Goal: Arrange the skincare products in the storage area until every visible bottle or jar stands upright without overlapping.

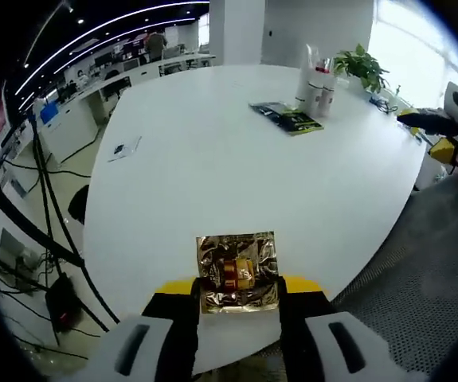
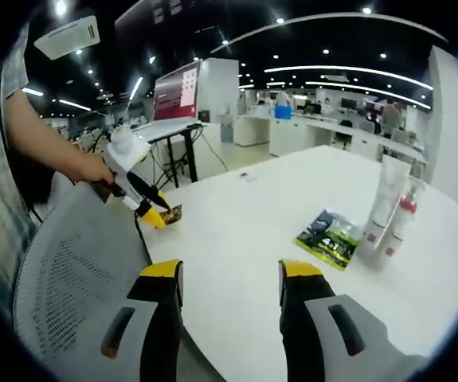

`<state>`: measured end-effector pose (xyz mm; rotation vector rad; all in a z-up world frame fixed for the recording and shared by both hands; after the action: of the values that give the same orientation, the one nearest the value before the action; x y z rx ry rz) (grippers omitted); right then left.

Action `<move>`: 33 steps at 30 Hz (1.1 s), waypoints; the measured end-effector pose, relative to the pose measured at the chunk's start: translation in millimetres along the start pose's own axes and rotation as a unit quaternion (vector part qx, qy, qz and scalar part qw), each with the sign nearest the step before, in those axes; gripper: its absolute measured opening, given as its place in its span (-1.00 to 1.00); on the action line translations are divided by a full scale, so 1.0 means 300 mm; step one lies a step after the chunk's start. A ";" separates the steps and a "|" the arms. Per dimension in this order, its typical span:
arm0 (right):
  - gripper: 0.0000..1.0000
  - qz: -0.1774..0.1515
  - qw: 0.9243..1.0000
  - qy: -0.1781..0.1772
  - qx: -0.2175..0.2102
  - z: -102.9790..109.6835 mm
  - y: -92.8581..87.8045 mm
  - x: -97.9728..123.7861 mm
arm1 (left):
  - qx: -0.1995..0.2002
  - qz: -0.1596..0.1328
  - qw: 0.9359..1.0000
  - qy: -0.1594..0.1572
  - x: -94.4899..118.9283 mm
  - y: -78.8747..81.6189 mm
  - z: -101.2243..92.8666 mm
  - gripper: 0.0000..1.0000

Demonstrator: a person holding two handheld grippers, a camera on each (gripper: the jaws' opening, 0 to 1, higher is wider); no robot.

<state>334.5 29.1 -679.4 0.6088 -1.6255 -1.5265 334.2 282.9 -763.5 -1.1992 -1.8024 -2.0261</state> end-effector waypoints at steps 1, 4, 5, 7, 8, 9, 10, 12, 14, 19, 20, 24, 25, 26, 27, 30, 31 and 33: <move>-0.09 0.000 1.000 0.001 -0.005 0.000 -0.002 -0.002 | -0.016 -0.006 1.000 -0.008 -0.001 0.022 -0.022 -0.20; -0.08 0.004 1.000 0.004 -0.017 0.002 -0.010 -0.008 | -0.043 -0.026 0.998 -0.028 0.002 0.073 -0.096 -0.20; -0.08 0.006 1.000 0.009 -0.017 0.009 -0.013 -0.011 | -0.047 -0.032 0.998 -0.033 0.001 0.086 -0.118 -0.20; -0.08 0.003 0.999 0.018 -0.038 0.025 -0.011 -0.019 | -0.060 -0.043 0.996 -0.046 -0.002 0.111 -0.172 -0.20; -0.08 0.000 0.999 0.023 -0.046 0.029 -0.008 -0.022 | -0.063 -0.047 0.996 -0.049 -0.004 0.118 -0.191 -0.20; -0.09 -0.006 0.997 0.031 -0.066 0.039 -0.005 -0.029 | -0.067 -0.053 0.995 -0.057 -0.005 0.128 -0.216 -0.20; -0.08 -0.005 0.996 0.030 -0.085 0.040 -0.007 -0.033 | -0.074 -0.060 0.993 -0.067 -0.006 0.143 -0.254 -0.20; -0.08 -0.007 0.991 0.029 -0.132 0.042 -0.013 -0.045 | -0.091 -0.067 0.990 -0.089 -0.009 0.161 -0.316 -0.20; -0.09 -0.020 0.978 0.016 -0.206 0.043 -0.018 -0.073 | -0.105 -0.078 0.986 -0.103 -0.017 0.176 -0.368 -0.20; -0.14 -0.014 0.961 0.040 -0.274 0.091 -0.047 -0.103 | -0.127 -0.077 0.979 -0.138 -0.025 0.172 -0.470 -0.20; -0.20 -0.006 0.961 0.042 -0.273 0.093 -0.054 -0.096 | -0.134 -0.079 0.977 -0.144 -0.023 0.172 -0.485 -0.20; -0.47 0.004 0.955 0.047 -0.292 0.099 -0.065 -0.089 | -0.157 -0.092 0.971 -0.157 -0.012 0.173 -0.530 -0.20; -0.51 0.002 0.955 0.049 -0.292 0.102 -0.065 -0.094 | -0.159 -0.096 0.970 -0.159 -0.011 0.170 -0.538 -0.20; -0.53 0.006 0.954 0.050 -0.296 0.105 -0.070 -0.101 | -0.161 -0.098 0.969 -0.161 -0.010 0.166 -0.543 -0.20; -0.55 0.015 0.952 0.051 -0.300 0.111 -0.079 -0.100 | -0.168 -0.095 0.967 -0.166 -0.010 0.158 -0.550 -0.20; -0.73 0.032 0.950 0.059 -0.304 0.128 -0.093 -0.089 | -0.193 -0.096 0.962 -0.169 -0.004 0.148 -0.556 -0.20; -0.79 0.036 0.949 0.058 -0.308 0.128 -0.098 -0.087 | -0.195 -0.099 0.961 -0.170 -0.003 0.147 -0.559 -0.20; -0.87 0.040 0.947 0.056 -0.314 0.121 -0.107 -0.086 | -0.202 -0.107 0.959 -0.169 -0.002 0.149 -0.567 -0.20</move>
<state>313.6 65.9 -714.5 0.2623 -0.9756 -1.7880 286.7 119.2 -720.5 -1.6088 -1.7735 -2.5360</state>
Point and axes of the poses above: the point that each gripper's makers call its tool centre point, and the gripper's own axes: x roughly backward along the fingers, z roughly to its left, y roughly out of its top, the point moved 3 cm from there along x, roughly backward along the fingers, and after that the axes turned 13 degrees about -z, right-handed, at the moved point
